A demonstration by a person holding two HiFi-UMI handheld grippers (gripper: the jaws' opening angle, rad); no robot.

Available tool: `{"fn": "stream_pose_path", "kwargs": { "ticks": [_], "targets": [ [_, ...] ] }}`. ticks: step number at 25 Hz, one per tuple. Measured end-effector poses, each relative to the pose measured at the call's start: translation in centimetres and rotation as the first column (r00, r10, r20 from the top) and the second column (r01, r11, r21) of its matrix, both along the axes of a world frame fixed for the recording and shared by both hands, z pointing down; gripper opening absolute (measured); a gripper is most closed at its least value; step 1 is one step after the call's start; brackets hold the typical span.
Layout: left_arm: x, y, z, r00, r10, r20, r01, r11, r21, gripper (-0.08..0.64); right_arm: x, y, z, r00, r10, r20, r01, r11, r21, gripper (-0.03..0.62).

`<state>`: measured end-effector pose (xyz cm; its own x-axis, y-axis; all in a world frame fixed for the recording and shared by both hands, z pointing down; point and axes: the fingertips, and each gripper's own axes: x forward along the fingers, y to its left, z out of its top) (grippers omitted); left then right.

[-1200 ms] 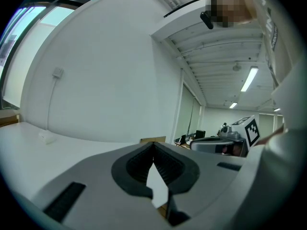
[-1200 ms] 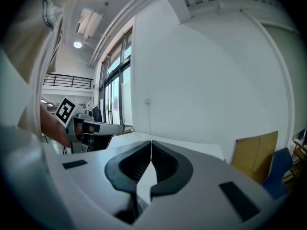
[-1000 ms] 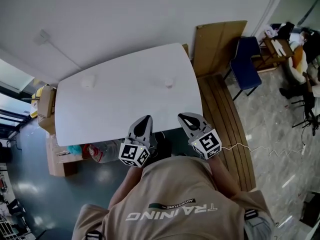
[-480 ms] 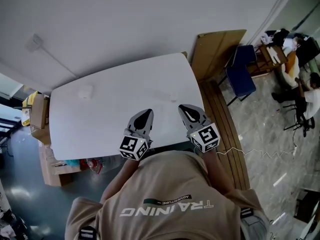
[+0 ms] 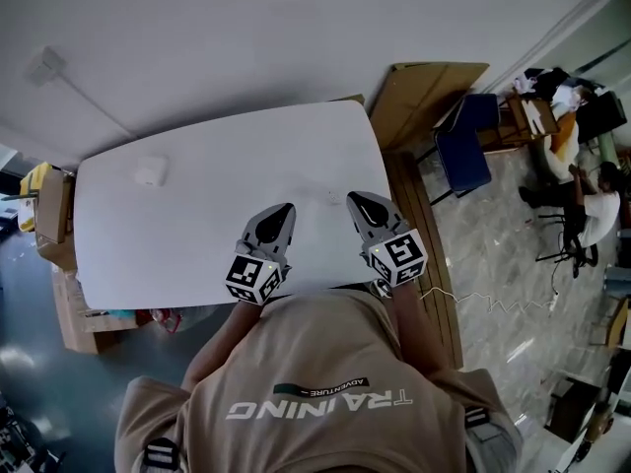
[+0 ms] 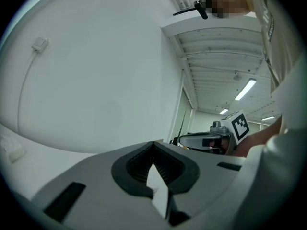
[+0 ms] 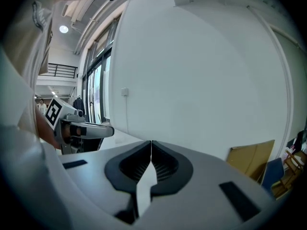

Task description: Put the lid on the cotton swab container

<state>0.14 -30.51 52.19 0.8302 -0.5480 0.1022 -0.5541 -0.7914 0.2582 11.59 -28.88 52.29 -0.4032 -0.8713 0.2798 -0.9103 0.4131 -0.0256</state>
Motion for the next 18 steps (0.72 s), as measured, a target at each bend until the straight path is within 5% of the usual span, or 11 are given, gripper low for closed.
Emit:
{"fn": "stream_pose_path", "kwargs": {
  "ticks": [13, 18],
  "targets": [
    [1.5, -0.6, 0.3, 0.996, -0.086, 0.026, 0.086, 0.996, -0.006, 0.012, 2.3, -4.0, 5.9, 0.993, -0.121, -0.004, 0.119, 0.984, -0.130, 0.018],
    [1.5, 0.0, 0.2, 0.995, -0.101, 0.023, 0.102, 0.995, -0.009, 0.012, 2.3, -5.5, 9.9, 0.982, -0.177, -0.074, 0.158, 0.964, -0.213, 0.018]
  ]
}}
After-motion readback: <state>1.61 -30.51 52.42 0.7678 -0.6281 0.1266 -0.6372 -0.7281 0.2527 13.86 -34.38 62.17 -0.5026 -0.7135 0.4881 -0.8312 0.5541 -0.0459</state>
